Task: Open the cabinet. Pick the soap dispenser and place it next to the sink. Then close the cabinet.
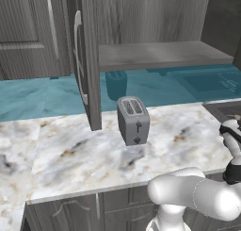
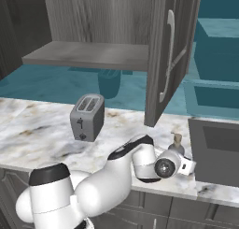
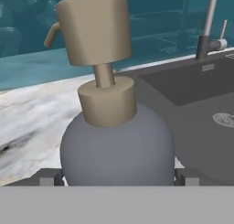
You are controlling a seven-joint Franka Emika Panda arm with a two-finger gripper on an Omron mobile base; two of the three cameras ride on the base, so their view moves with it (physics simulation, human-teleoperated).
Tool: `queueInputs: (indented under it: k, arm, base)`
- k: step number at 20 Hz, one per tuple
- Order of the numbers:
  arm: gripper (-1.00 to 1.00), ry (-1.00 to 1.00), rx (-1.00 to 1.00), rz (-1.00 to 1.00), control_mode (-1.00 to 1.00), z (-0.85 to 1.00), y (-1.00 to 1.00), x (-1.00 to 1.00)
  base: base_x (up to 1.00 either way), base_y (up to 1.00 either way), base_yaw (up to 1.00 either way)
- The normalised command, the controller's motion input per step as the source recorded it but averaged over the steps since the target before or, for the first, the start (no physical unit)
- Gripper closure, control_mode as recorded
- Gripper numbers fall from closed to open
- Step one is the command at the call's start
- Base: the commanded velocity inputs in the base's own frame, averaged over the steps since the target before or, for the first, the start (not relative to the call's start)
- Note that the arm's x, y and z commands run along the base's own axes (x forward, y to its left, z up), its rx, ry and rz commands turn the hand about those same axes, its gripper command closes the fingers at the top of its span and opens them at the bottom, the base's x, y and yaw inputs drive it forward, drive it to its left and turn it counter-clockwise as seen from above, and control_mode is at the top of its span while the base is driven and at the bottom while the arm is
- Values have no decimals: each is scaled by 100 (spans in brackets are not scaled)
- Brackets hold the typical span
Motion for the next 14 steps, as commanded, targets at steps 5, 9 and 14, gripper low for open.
queueInputs:
  k: [5, 9, 14]
  arm:
    - [100, -3, 0, 0, -100, -7, 0, 0]
    - [100, 0, 0, 0, -100, -14, 0, 0]
    - [100, 0, -2, 0, -100, -16, 0, 0]
  base:
    - [0, 0, 0]
    - [0, 0, 0]
    - [0, 0, 0]
